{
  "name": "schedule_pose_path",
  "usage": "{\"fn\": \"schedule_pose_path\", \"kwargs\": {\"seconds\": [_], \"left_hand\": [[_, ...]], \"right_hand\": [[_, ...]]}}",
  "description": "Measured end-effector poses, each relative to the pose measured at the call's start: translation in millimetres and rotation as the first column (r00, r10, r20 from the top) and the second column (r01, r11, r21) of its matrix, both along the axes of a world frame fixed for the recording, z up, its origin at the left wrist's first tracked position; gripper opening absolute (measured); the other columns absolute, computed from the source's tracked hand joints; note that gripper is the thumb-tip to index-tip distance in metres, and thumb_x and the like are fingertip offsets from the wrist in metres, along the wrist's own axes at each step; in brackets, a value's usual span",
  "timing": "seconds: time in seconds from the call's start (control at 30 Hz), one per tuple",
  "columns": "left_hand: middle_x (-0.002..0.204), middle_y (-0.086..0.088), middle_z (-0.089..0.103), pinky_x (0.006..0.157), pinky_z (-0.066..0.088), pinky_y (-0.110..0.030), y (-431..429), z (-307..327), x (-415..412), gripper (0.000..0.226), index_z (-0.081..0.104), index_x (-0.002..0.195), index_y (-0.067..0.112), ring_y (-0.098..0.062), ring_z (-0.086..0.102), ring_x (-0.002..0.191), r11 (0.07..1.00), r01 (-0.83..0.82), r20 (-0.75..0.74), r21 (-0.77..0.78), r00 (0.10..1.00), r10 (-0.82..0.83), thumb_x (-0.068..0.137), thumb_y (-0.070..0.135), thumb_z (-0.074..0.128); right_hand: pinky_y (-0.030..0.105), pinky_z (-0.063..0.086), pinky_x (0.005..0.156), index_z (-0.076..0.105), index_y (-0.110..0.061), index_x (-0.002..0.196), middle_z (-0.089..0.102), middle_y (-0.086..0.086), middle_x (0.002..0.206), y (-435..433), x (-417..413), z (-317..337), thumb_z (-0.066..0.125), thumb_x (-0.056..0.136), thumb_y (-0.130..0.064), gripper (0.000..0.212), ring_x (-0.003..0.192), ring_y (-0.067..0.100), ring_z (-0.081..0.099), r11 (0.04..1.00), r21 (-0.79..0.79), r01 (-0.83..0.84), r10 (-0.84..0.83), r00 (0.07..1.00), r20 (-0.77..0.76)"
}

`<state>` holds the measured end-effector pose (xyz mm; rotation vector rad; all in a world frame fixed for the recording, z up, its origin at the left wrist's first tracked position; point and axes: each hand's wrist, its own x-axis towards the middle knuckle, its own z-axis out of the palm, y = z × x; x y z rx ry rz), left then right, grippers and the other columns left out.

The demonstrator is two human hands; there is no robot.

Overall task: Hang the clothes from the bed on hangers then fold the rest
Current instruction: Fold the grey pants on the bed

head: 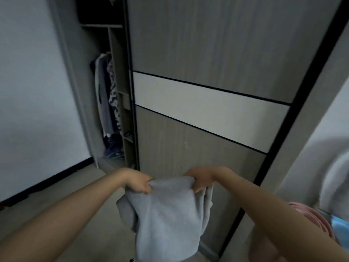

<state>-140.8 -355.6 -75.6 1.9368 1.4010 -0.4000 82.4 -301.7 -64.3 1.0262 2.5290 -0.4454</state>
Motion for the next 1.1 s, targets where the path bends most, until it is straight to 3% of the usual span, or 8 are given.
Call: {"fn": "schedule_pose_path", "kwargs": {"seconds": [0.17, 0.37, 0.47, 0.6, 0.73, 1.0, 1.1], "left_hand": [[0.130, -0.003, 0.053, 0.101, 0.038, -0.021, 27.7, 7.6, -80.0, 0.039, 0.049, 0.133, 0.012, -0.019, 0.049, 0.121, 0.990, -0.136, -0.024, 0.020, 0.990, 0.137, 0.095, 0.019, 0.044], [0.136, -0.003, 0.049, 0.099, 0.038, -0.020, 98.5, 9.2, -197.2, 0.045, 0.043, 0.138, 0.015, -0.017, 0.047, 0.121, 0.966, -0.252, -0.058, 0.063, 0.965, 0.256, 0.094, 0.022, 0.044], [0.139, -0.006, 0.046, 0.107, 0.037, -0.030, 129.9, 13.5, -252.1, 0.049, 0.039, 0.141, 0.015, -0.020, 0.046, 0.125, 0.948, -0.308, -0.086, 0.074, 0.946, 0.314, 0.093, 0.024, 0.046], [0.139, -0.004, 0.046, 0.106, 0.035, -0.027, 163.6, 16.6, -325.3, 0.049, 0.038, 0.141, 0.015, -0.018, 0.046, 0.124, 0.923, -0.376, -0.056, 0.081, 0.923, 0.380, 0.094, 0.022, 0.046], [0.131, 0.001, 0.051, 0.081, 0.037, -0.005, 196.3, 11.5, -392.8, 0.041, 0.045, 0.135, 0.014, -0.008, 0.048, 0.110, 0.910, -0.407, -0.010, 0.079, 0.913, 0.409, 0.094, 0.017, 0.044], [0.129, -0.002, 0.056, 0.098, 0.045, -0.027, 302.4, 22.2, -528.3, 0.040, 0.050, 0.131, 0.017, -0.017, 0.054, 0.115, 0.924, -0.356, 0.023, 0.139, 0.934, 0.357, 0.091, 0.023, 0.047], [0.128, 0.000, 0.055, 0.098, 0.044, -0.024, 342.9, 35.4, -560.0, 0.040, 0.050, 0.132, 0.018, -0.015, 0.053, 0.115, 0.944, -0.300, 0.046, 0.135, 0.954, 0.297, 0.092, 0.023, 0.048]], "right_hand": [[0.037, 0.047, 0.092, 0.058, -0.010, 0.123, 0.063, 0.010, 0.119, 55.9, -89.3, 19.2, 0.065, 0.074, -0.015, 0.049, 0.109, 0.026, 0.058, 0.993, -0.046, -0.113, 0.113, 0.994, 0.005], [0.043, 0.048, 0.094, 0.057, -0.018, 0.125, 0.061, 0.007, 0.122, 154.9, -217.0, 17.5, 0.064, 0.079, -0.010, 0.047, 0.110, 0.025, 0.057, 0.974, -0.073, -0.217, 0.216, 0.976, -0.021], [0.036, 0.047, 0.093, 0.056, -0.014, 0.126, 0.059, 0.007, 0.125, 199.0, -276.4, 18.1, 0.064, 0.079, -0.009, 0.048, 0.112, 0.024, 0.056, 0.963, -0.096, -0.251, 0.247, 0.968, -0.054], [0.034, 0.045, 0.094, 0.055, -0.013, 0.127, 0.058, 0.007, 0.126, 246.9, -356.1, 21.7, 0.065, 0.081, -0.009, 0.048, 0.113, 0.023, 0.054, 0.944, -0.132, -0.303, 0.299, 0.953, -0.054], [0.036, 0.047, 0.096, 0.055, -0.013, 0.126, 0.059, 0.009, 0.125, 285.9, -425.9, 24.1, 0.063, 0.082, -0.005, 0.045, 0.113, 0.024, 0.055, 0.929, -0.204, -0.309, 0.309, 0.951, -0.032], [0.037, 0.046, 0.100, 0.053, -0.014, 0.129, 0.058, 0.008, 0.127, 363.8, -544.8, 45.5, 0.061, 0.084, -0.006, 0.046, 0.116, 0.023, 0.055, 0.957, -0.243, -0.160, 0.169, 0.985, 0.016], [0.041, 0.043, 0.102, 0.051, -0.013, 0.132, 0.056, 0.009, 0.130, 380.2, -567.9, 60.1, 0.060, 0.084, -0.004, 0.050, 0.119, 0.025, 0.053, 0.975, -0.196, -0.105, 0.110, 0.994, 0.018]]}}
